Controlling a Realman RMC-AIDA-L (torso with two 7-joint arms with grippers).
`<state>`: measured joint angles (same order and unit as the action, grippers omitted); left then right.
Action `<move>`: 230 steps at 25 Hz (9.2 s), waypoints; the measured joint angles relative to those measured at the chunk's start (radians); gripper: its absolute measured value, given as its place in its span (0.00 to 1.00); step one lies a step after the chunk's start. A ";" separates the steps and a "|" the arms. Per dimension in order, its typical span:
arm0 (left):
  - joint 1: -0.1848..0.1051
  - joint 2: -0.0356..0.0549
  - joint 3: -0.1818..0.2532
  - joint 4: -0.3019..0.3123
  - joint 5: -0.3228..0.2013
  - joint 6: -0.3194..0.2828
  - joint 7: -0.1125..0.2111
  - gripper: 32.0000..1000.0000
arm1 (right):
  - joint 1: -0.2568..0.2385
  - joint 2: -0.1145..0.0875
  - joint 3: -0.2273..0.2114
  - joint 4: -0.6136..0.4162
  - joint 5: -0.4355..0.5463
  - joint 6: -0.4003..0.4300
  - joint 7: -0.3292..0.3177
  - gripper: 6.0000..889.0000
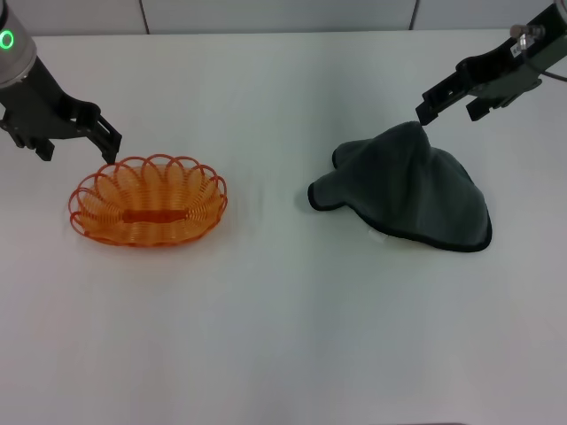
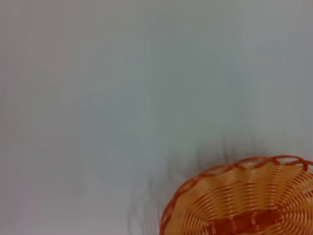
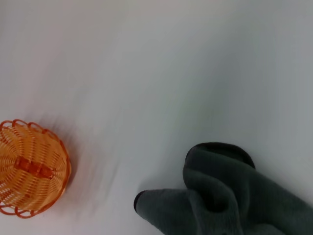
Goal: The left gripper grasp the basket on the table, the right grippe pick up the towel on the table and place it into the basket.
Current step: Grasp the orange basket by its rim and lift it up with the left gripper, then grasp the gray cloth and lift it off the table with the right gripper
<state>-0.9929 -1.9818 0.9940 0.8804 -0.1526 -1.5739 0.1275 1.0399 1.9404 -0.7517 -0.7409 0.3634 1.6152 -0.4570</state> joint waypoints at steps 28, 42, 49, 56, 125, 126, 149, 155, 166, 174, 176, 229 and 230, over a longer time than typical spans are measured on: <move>0.005 0.0161 0.005 -0.199 0.004 0.176 0.019 0.85 | -0.003 0.000 -0.001 0.037 0.002 -0.031 -0.010 0.99; 0.023 0.0069 0.008 -0.334 0.015 0.344 0.052 0.84 | -0.007 0.000 -0.001 0.071 0.002 -0.058 -0.032 0.99; 0.032 0.0076 0.008 -0.363 0.015 0.396 0.059 0.83 | -0.008 0.002 -0.001 0.079 0.009 -0.069 -0.035 0.99; 0.027 0.0039 0.008 -0.406 0.015 0.437 0.068 0.82 | -0.008 0.002 -0.001 0.089 0.011 -0.072 -0.035 0.99; 0.026 -0.0139 -0.002 -0.440 -0.001 0.485 0.083 0.19 | -0.008 0.014 0.005 0.103 0.012 -0.101 -0.060 0.99; 0.026 -0.0139 -0.002 -0.440 -0.004 0.485 0.083 0.19 | -0.009 0.014 0.004 0.103 0.012 -0.101 -0.060 0.99; 0.027 0.0417 -0.060 -0.177 -0.206 0.126 0.072 0.09 | -0.020 0.015 0.007 0.103 0.012 -0.113 -0.061 0.99; 0.012 0.0290 -0.069 -0.011 -0.248 -0.033 0.015 0.07 | -0.020 0.015 0.008 0.104 0.012 -0.114 -0.061 0.99; -0.040 0.0270 -0.068 0.016 -0.280 -0.090 -0.007 0.07 | -0.020 0.007 0.003 0.126 0.012 -0.137 -0.062 0.99; -0.063 0.0272 -0.071 0.018 -0.281 -0.099 -0.011 0.07 | -0.020 0.006 0.002 0.133 0.012 -0.167 -0.076 0.99; -0.067 0.0272 -0.071 0.018 -0.281 -0.099 -0.011 0.07 | -0.019 0.007 0.002 0.145 0.012 -0.180 -0.082 0.99; -0.058 0.0291 -0.094 0.012 -0.294 -0.077 0.001 0.07 | -0.011 0.107 -0.141 0.470 0.011 -0.640 -0.170 0.28; -0.058 0.0291 -0.094 0.012 -0.294 -0.076 0.001 0.07 | -0.011 0.107 -0.141 0.469 0.011 -0.640 -0.170 0.26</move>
<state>-1.0508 -1.9527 0.9004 0.8927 -0.4464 -1.6503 0.1286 1.0293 2.0477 -0.8928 -0.2716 0.3748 0.9752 -0.6274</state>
